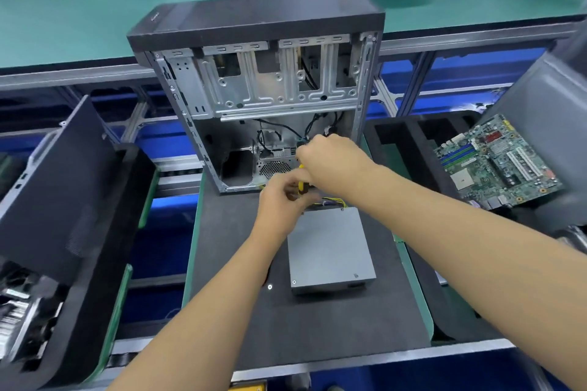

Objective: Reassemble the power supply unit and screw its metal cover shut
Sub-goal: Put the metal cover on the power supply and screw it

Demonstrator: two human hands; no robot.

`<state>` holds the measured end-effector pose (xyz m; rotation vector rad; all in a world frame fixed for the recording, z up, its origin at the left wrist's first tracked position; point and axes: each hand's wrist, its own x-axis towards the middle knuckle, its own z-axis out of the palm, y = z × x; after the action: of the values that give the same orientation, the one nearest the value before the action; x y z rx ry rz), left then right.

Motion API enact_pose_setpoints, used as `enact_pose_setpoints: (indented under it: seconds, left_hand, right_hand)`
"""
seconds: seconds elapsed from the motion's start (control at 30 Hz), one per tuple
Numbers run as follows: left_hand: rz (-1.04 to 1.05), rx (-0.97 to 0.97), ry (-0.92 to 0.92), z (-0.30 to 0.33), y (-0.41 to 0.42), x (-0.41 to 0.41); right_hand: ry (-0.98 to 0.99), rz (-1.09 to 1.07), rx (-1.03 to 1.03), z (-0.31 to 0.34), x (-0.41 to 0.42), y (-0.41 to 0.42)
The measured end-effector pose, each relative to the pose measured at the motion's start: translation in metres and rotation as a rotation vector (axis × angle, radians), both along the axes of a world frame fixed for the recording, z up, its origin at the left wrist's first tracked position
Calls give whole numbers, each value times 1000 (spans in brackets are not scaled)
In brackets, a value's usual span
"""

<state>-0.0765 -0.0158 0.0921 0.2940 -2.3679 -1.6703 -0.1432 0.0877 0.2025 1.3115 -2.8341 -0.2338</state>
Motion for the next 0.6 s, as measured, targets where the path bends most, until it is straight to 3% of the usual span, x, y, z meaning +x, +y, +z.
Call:
enact_pose_setpoints:
  seconds: [0.07, 0.17, 0.23, 0.3, 0.43, 0.57, 0.6]
  left_hand:
    - [89, 20, -17, -2, -3, -1]
    - [83, 6, -49, -3, -10, -5]
    - [11, 42, -65, -1, -11, -2]
    - [-1, 46, -99, 0, -7, 0]
    - [139, 87, -96, 2, 0, -1]
    - [126, -58, -141, 10, 1, -4]
    - [98, -70, -150, 11, 1, -4]
  right_hand:
    - [-10, -27, -2, -3, 1, -2]
    - [-215, 91, -9, -2, -2, 0]
    - [-149, 184, 49, -3, -6, 1]
    - [-81, 125, 37, -7, -12, 1]
    - [16, 30, 23, -20, -15, 2]
    - [-326, 170, -78, -14, -21, 10]
    - [-327, 239, -65, -12, -23, 11]
